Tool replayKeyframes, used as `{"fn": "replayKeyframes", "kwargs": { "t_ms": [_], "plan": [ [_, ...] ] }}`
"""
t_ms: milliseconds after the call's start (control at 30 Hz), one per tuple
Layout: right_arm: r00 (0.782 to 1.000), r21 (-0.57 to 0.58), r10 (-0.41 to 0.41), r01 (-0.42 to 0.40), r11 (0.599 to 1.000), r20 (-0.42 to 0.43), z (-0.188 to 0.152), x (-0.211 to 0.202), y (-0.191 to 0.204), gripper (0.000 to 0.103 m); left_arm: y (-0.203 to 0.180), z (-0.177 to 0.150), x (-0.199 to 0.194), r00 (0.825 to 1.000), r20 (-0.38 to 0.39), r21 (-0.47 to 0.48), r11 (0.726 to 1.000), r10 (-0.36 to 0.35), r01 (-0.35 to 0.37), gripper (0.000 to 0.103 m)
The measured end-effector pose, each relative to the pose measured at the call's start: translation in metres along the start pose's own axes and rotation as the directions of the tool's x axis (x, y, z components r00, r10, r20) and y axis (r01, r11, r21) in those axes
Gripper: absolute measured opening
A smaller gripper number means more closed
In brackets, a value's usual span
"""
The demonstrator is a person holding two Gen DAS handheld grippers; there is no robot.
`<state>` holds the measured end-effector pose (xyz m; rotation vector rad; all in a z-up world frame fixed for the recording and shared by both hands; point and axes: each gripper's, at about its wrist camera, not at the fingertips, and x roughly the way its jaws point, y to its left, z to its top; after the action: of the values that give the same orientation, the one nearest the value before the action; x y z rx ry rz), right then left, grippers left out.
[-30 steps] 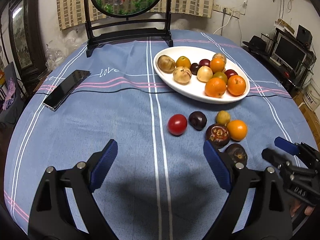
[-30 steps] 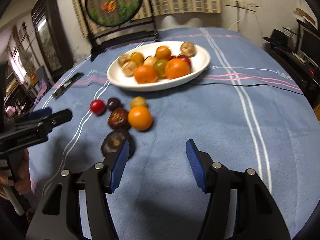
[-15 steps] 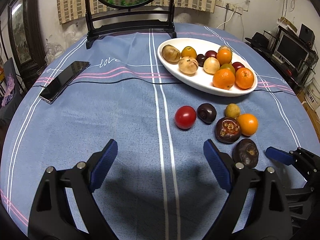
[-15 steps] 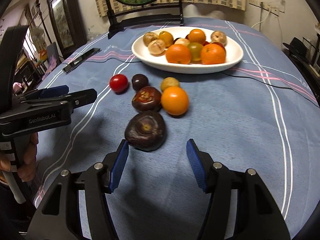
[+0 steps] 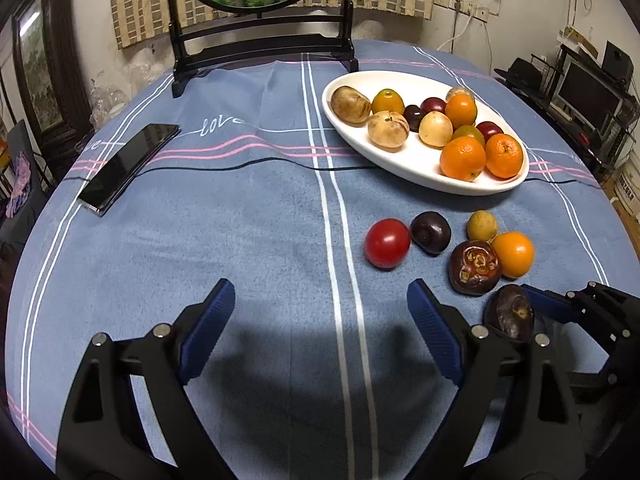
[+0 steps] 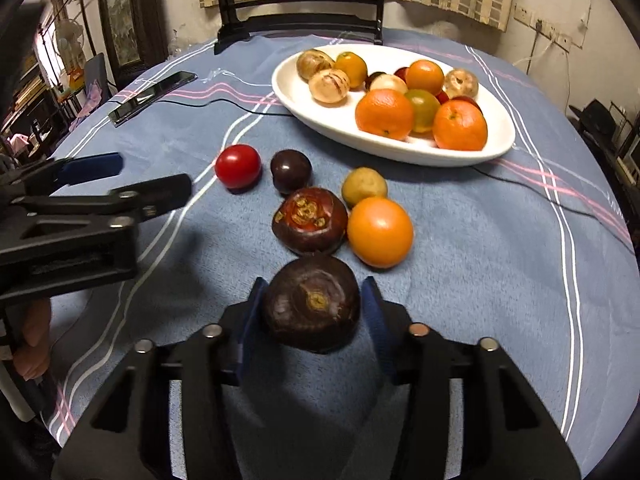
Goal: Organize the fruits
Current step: 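Grasp the large dark wrinkled fruit with the right gripper, then grasp the red tomato with the left gripper while the right gripper holds the dark fruit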
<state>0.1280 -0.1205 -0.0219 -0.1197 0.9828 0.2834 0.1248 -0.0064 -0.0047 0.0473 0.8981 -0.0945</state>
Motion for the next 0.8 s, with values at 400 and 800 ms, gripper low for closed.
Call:
{"fn": "replayKeyframes", "kwargs": {
  "t_ms": [400,800],
  "plan": [
    [0.999,0.098,0.027,-0.03,0.995,0.03,-0.014,-0.018,-0.042,0.046,-0.025,0.02,0.037,0.998,-0.043,0.096,0.995,0.045,-0.04,0.089],
    [0.998,0.129,0.034,-0.041,0.991,0.054,-0.018,-0.025,-0.053,0.046,-0.053,0.019,0.042,0.998,-0.056,0.208,0.977,-0.03,0.041,0.03]
  ]
}}
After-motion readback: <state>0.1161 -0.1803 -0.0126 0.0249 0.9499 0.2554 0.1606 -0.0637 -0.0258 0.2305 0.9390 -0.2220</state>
